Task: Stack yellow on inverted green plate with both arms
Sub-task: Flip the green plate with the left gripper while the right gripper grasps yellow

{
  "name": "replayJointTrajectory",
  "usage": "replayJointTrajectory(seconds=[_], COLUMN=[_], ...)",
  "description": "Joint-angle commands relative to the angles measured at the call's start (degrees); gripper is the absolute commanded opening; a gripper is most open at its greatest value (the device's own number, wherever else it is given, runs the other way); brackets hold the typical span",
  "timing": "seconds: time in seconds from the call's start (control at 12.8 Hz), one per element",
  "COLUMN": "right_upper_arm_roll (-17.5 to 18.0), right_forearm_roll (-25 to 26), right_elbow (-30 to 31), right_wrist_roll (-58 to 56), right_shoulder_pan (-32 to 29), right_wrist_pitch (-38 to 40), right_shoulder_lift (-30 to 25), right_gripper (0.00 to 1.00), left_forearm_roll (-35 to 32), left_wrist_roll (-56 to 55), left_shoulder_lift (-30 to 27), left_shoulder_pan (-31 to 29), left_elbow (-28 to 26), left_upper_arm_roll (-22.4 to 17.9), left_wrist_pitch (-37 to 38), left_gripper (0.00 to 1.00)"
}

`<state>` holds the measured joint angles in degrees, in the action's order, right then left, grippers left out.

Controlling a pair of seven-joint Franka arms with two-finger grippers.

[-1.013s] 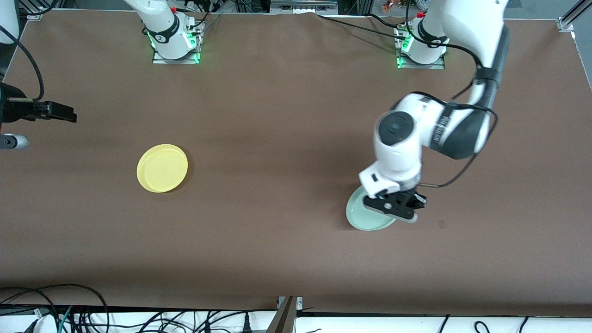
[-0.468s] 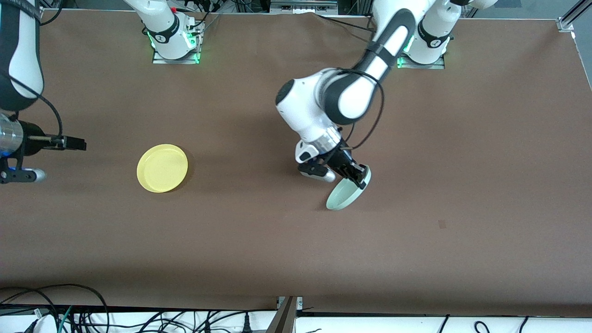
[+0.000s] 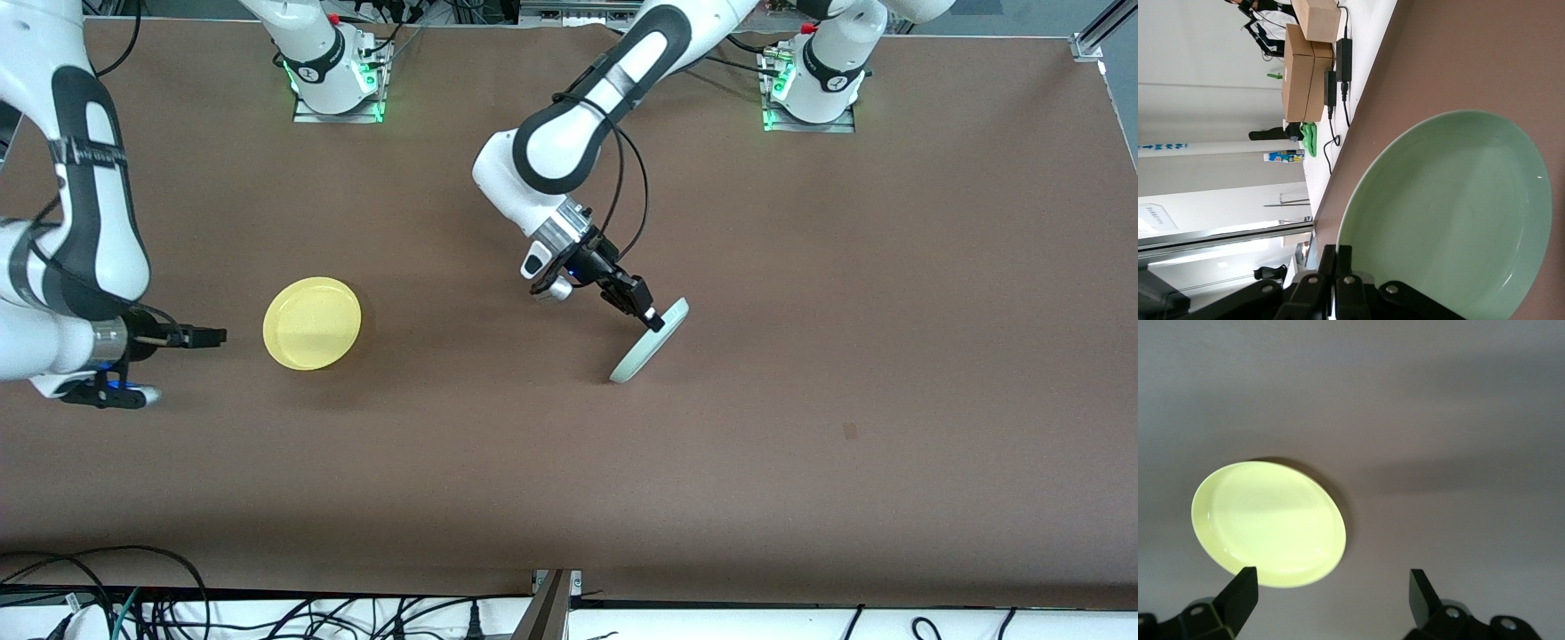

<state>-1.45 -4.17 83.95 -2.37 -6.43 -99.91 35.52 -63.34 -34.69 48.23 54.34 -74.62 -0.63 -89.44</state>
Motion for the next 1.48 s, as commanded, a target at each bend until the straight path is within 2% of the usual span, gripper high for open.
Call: replayJointTrajectory(seconds=[0.0, 0.23, 0.31, 0.47, 0.78, 1.25, 1.4], right_upper_arm_roll=[0.49, 0.57, 0.57, 0.66, 1.36, 1.72, 1.89], right_forearm_roll=[-1.81, -1.90, -1.90, -1.98, -1.90, -2.25, -5.84], right_elbow=[3.74, 12.27, 12.99, 15.79, 26.77, 32.14, 32.51], right_wrist_roll=[-1.22, -3.25, -3.25, -3.86, -5.18, -8.26, -11.14], right_shoulder_pan=[-1.40, -1.57, -1.66, -1.75, -1.66, -1.75, -1.75], right_wrist_pitch=[-4.48, -13.62, -13.91, -15.74, -26.28, -31.30, -31.84], right_shoulder_lift=[0.60, -0.19, -0.45, -0.80, -7.47, -9.32, -8.89], right_gripper=[1.00, 1.00, 1.00, 1.00, 1.00, 1.00, 1.00], left_forearm_roll=[-1.61, -1.52, -1.52, -1.52, -1.52, -1.26, -1.00], left_wrist_roll=[-0.29, -1.43, -1.43, -2.22, -3.54, -6.53, -7.58], left_shoulder_lift=[2.83, 7.39, 9.32, 10.31, 10.83, 12.86, 12.86], left_shoulder_pan=[5.39, 11.82, 12.71, 13.24, 13.68, 17.72, 19.30], left_elbow=[2.72, 4.30, 6.22, 6.50, 6.42, 6.33, 6.07], left_upper_arm_roll=[-5.32, -10.96, -11.15, -11.15, -11.15, -11.06, -10.89], left_wrist_pitch=[2.25, 3.21, 3.65, 4.01, 4.27, 6.90, 7.52], left_gripper=[0.00, 0.00, 0.00, 0.00, 0.00, 0.00, 0.00])
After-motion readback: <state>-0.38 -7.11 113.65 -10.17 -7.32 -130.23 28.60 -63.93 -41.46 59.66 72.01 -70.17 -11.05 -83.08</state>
